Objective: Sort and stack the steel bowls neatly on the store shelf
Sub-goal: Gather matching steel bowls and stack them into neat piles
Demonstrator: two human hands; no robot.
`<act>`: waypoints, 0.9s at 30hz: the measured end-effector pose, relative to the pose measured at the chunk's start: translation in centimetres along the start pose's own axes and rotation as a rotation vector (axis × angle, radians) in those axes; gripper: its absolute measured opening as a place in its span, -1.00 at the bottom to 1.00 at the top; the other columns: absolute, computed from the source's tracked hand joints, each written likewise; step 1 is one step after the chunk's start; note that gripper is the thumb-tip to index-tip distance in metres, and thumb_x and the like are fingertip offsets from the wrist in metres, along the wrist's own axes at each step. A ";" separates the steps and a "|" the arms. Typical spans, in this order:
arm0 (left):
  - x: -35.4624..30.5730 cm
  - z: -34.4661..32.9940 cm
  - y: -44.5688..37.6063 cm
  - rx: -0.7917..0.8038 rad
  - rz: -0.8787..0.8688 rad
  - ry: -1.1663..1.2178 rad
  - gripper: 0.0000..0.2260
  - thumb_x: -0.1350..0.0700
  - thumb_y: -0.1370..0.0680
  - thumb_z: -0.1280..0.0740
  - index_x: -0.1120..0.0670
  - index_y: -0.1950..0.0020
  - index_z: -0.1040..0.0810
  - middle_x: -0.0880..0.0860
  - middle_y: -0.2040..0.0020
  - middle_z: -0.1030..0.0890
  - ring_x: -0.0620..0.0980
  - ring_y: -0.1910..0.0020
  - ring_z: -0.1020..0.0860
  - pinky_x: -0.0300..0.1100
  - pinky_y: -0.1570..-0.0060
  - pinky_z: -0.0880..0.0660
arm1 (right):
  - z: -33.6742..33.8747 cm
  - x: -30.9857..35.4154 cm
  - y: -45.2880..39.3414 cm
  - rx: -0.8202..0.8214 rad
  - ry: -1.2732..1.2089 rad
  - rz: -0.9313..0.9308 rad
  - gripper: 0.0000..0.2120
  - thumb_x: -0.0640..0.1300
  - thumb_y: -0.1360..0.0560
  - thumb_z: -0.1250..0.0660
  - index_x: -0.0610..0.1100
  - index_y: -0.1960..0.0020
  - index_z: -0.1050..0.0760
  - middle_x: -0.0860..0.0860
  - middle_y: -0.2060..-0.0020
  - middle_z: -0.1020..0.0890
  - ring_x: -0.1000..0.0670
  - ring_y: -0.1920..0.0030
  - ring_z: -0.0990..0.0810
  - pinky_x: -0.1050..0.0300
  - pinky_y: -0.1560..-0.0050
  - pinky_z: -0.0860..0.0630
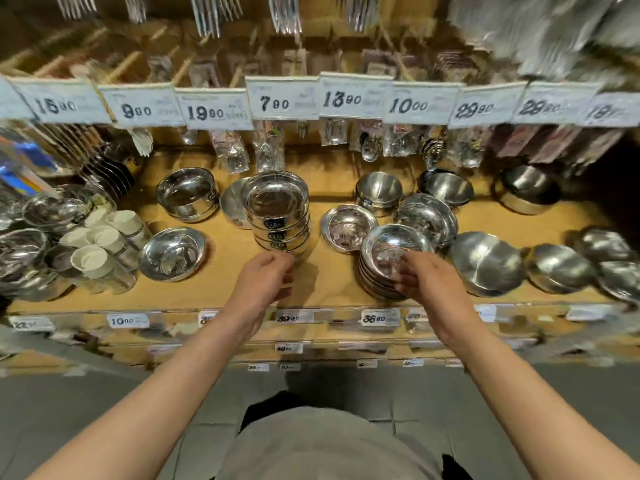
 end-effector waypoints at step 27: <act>2.9 -10.5 -10.2 0.136 0.248 -0.132 -0.89 0.17 -0.62 -0.31 0.19 -0.04 -0.60 0.08 0.21 -0.59 0.05 0.20 -0.56 -0.16 0.28 -0.42 | 7.4 -1.3 -1.8 -0.243 -0.006 -0.059 -0.86 -0.14 -0.64 -0.26 -0.12 -0.02 -0.60 0.09 0.37 -0.66 0.14 0.34 -0.64 0.25 0.29 -0.58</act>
Point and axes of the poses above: each hand's wrist, its own y-axis away from the middle knuckle, its own z-axis out of the back of the hand, x = y × z, the point moved 10 cm from there along -y, towards the middle knuckle
